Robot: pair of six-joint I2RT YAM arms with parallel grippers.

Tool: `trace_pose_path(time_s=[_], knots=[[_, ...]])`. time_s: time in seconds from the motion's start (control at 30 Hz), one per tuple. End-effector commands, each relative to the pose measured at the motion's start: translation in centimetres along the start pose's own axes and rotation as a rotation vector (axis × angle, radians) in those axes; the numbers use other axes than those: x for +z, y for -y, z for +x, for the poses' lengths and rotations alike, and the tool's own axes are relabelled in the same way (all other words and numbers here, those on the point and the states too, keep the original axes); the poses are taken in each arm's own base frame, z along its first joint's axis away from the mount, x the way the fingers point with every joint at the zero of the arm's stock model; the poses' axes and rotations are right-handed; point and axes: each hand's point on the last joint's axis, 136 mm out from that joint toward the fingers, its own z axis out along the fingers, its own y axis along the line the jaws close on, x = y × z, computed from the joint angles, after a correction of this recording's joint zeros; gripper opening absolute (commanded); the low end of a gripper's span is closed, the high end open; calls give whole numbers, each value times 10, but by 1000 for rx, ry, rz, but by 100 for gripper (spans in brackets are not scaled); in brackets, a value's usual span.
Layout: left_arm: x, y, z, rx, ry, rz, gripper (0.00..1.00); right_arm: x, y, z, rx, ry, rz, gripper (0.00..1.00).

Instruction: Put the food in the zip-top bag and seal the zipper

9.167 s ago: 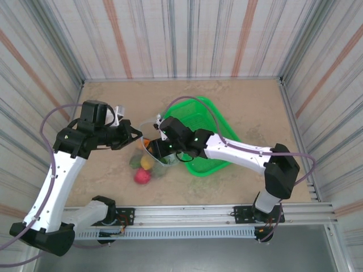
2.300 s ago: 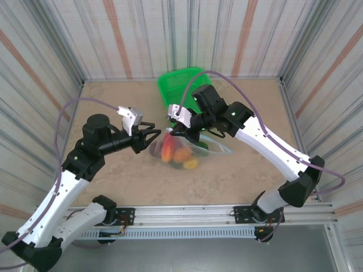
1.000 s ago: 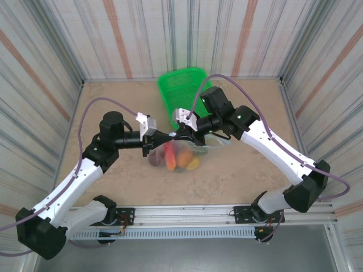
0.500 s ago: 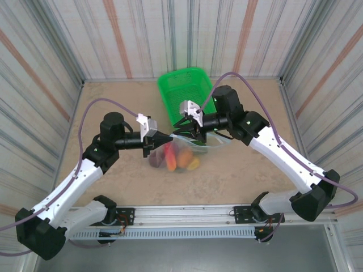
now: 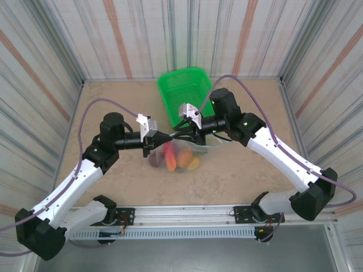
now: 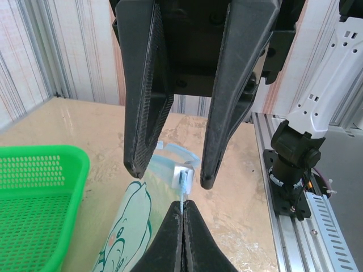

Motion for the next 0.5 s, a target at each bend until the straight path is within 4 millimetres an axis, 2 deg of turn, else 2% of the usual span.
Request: trace_pose_path(time_s=[0.0,0.13,0.2,0.27,0.33,0.47], knots=[[-2,5,-5,40,15,-1,0,3,0,6,39,-4,-19,29],[-2,4,-4,39,14,-3,0,4,-1,7,41,-5,-27,16],[-2,3,-4,40,14,-11,0,4,-1,7,43,-7,-27,13],[-3,3,-4,40,14,-15,0,4,0,7,43,-9,-23,15],[-3,3,-4,40,14,-17,0,4,0,9,46,-13,-22,25],[-3,3,-4,39,13,-19,0,4,1,10,45,-16,-15,27]])
